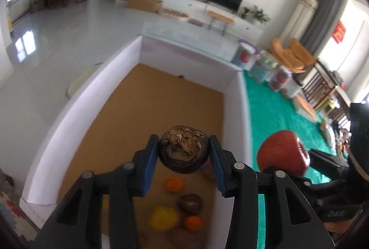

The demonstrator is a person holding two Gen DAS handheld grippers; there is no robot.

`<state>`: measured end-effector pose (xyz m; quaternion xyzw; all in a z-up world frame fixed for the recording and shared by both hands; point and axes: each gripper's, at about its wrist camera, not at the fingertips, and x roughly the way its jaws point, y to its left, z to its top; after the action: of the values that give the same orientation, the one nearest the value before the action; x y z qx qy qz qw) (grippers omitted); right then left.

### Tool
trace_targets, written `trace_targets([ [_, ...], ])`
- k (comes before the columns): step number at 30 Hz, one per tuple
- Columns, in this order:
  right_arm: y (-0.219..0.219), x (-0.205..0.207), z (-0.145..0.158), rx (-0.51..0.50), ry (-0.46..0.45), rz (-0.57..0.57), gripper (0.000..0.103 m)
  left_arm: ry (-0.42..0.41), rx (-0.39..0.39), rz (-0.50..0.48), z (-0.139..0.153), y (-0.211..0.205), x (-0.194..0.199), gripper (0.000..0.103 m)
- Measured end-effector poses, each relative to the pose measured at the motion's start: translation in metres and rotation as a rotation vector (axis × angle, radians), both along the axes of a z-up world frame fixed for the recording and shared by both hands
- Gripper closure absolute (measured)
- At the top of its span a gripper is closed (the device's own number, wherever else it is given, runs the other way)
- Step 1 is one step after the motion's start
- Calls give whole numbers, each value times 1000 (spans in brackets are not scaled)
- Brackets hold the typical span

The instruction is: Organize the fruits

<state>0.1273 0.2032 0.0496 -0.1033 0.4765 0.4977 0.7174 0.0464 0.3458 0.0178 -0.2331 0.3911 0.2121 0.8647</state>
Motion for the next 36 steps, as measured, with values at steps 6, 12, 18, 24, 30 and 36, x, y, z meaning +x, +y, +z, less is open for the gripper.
trace_targets([
  [6,94,-6,-65,-236,-15,76,35,213,-132,114,-82,61,14,58],
  [12,118,-7,-98,-330,-1,118,34,261,-152,131,-92,64,14,31],
  [18,73,-4,-45,-212,-121,47,5,121,5,104,-46,38,-11,12],
  [24,12,-26,5,-213,-223,11,0,54,270,75,3,-26,-49,2],
  [30,-39,-55,6,-151,-61,-41,0,103,403,135,16,-68,-79,1],
  [36,-42,-79,-18,-182,-39,-80,0,157,348,198,-1,-59,-96,1],
])
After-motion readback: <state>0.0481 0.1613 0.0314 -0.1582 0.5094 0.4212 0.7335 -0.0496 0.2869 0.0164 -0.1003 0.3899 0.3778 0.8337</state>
